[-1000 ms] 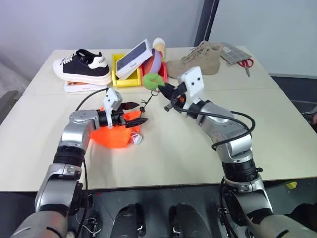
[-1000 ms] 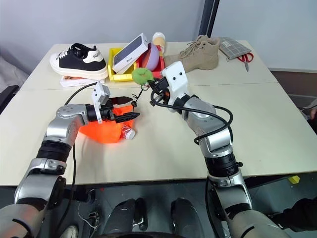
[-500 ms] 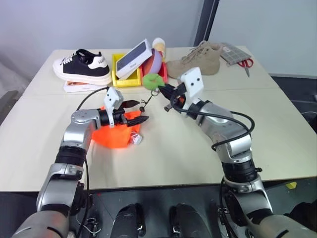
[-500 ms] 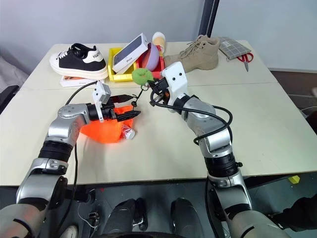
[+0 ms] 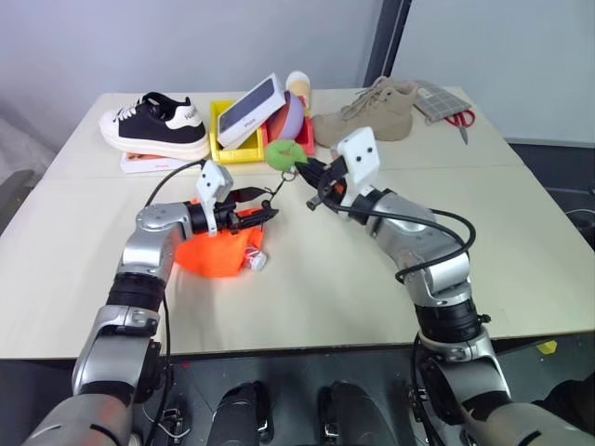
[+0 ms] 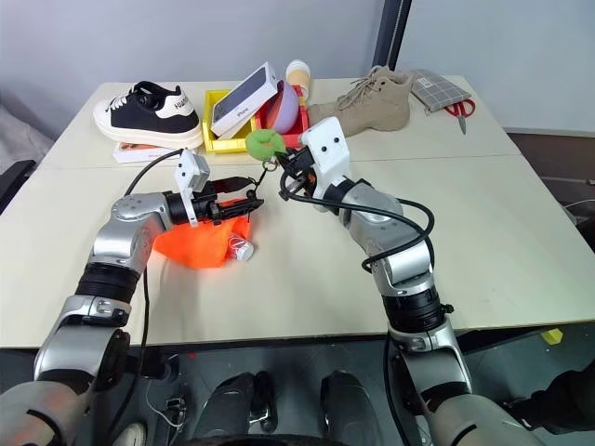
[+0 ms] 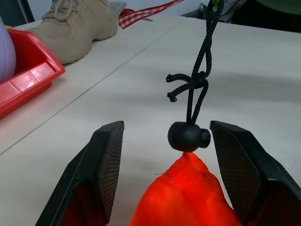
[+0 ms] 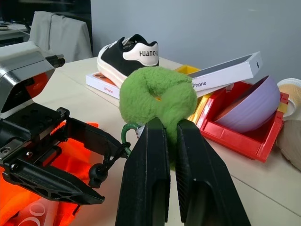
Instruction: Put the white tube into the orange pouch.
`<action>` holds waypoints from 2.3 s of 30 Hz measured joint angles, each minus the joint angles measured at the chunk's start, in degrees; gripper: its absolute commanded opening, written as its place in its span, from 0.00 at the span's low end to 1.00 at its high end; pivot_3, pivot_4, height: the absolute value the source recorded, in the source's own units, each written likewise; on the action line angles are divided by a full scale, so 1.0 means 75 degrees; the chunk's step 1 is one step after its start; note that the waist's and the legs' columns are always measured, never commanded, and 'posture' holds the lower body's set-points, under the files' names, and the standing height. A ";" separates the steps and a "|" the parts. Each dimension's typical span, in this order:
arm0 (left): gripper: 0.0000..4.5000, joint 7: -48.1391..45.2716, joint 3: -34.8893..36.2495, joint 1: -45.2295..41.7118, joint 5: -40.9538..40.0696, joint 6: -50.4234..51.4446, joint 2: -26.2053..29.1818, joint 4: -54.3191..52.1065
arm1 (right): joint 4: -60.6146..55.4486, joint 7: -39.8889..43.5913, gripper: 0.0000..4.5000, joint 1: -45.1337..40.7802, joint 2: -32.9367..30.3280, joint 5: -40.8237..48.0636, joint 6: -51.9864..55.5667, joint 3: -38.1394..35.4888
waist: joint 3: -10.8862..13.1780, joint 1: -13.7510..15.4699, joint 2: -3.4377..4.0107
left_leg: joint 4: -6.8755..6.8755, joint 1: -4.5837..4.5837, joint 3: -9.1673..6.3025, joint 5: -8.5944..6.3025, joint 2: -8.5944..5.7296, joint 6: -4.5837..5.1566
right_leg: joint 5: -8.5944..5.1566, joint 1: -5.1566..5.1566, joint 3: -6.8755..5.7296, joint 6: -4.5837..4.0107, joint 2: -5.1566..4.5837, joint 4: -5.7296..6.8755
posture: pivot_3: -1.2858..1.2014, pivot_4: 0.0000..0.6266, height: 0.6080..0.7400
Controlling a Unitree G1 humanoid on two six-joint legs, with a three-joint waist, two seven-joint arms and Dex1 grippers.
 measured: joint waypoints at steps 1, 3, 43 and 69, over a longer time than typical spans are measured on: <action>0.69 0.0007 0.0000 0.0001 0.0000 -0.0001 -0.0001 0.0000 | 0.0000 0.0000 0.00 0.0004 0.0000 0.0000 0.0000 0.0000 | 0.0000 0.0000 0.0000 | 0.0004 0.0000 0.0000 -0.0001 0.0001 0.0001 | 0.0000 0.0000 0.0000 0.0000 0.0000 0.0004 | 0.52 0.24 1.00; 0.50 0.0009 0.0000 0.0001 0.0003 -0.0011 0.0000 -0.0001 | 0.0000 0.0000 0.00 0.0013 0.0000 0.0000 0.0001 0.0000 | 0.0000 0.0001 0.0000 | 0.0009 0.0000 0.0000 -0.0002 0.0001 0.0003 | -0.0001 0.0000 0.0000 0.0001 0.0000 0.0009 | 0.52 0.24 1.00; 0.68 -0.0785 -0.0099 0.1229 -0.0017 0.1001 0.1088 -0.1145 | 0.0668 -0.0025 0.48 0.0171 -0.0307 -0.0480 0.0189 0.0230 | 0.0000 -0.0009 0.0000 | 0.0033 -0.0004 -0.0002 -0.0009 0.0006 0.0012 | -0.0006 -0.0005 0.0008 0.0002 -0.0022 0.0040 | 0.52 0.24 1.00; 0.79 0.1825 0.2072 0.3446 -0.0818 0.1704 0.1335 -0.2767 | 0.0694 0.1342 0.01 0.1268 -0.0101 -0.0529 0.0835 0.2402 | -0.0001 0.0007 -0.0011 | 0.0036 -0.0002 -0.0008 -0.0043 0.0002 0.0056 | -0.0009 -0.0004 0.0004 -0.0002 -0.0044 0.0042 | 0.52 0.24 1.00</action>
